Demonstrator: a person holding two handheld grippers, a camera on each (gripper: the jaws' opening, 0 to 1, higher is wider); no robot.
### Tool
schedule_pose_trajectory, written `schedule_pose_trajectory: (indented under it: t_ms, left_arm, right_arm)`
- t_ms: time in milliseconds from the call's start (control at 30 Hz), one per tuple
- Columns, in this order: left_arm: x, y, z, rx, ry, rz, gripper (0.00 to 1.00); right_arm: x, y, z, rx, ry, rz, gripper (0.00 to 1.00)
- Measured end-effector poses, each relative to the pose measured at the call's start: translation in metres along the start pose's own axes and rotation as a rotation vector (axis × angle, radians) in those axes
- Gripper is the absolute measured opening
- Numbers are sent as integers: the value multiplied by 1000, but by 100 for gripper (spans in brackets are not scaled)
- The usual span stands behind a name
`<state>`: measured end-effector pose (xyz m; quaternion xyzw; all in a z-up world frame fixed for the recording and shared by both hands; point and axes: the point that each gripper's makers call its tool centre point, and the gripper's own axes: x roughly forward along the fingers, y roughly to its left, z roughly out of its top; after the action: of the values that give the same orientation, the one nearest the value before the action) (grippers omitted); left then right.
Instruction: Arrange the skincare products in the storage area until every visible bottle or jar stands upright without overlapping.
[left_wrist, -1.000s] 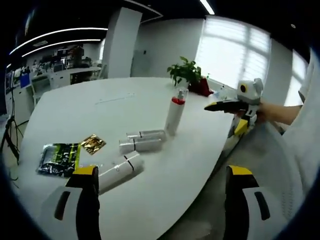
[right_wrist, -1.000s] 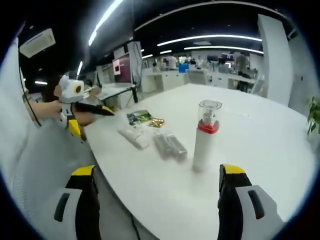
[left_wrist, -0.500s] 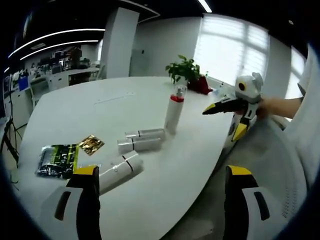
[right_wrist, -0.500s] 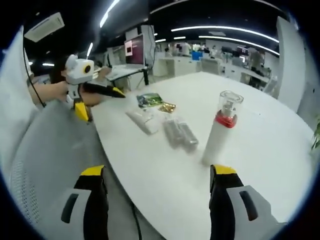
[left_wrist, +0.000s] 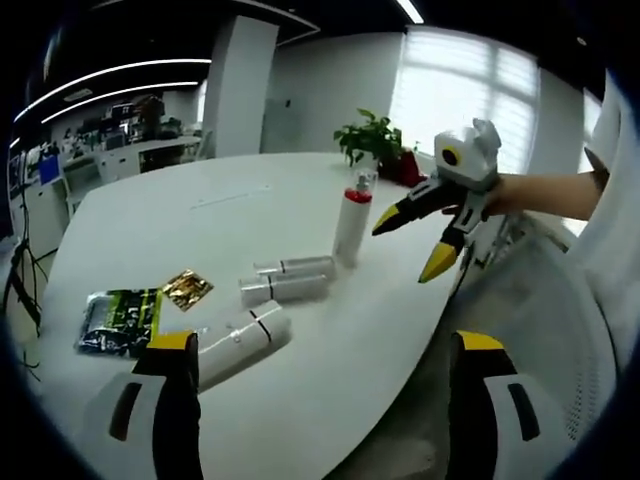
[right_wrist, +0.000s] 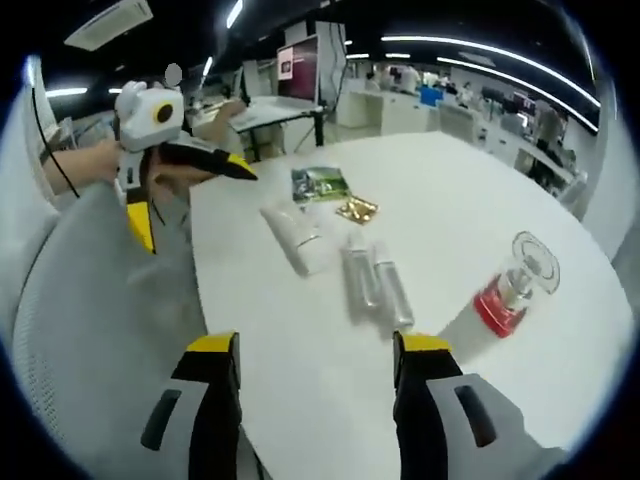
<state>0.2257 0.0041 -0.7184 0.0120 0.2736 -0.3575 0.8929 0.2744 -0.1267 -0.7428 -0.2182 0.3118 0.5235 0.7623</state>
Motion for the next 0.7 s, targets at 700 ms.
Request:
schedule_pose_trajectory:
  t_ms: [700]
  left_arm:
    - [0, 13, -6, -24, 9, 35, 95]
  right_arm:
    - [80, -37, 15, -73, 182, 23, 35]
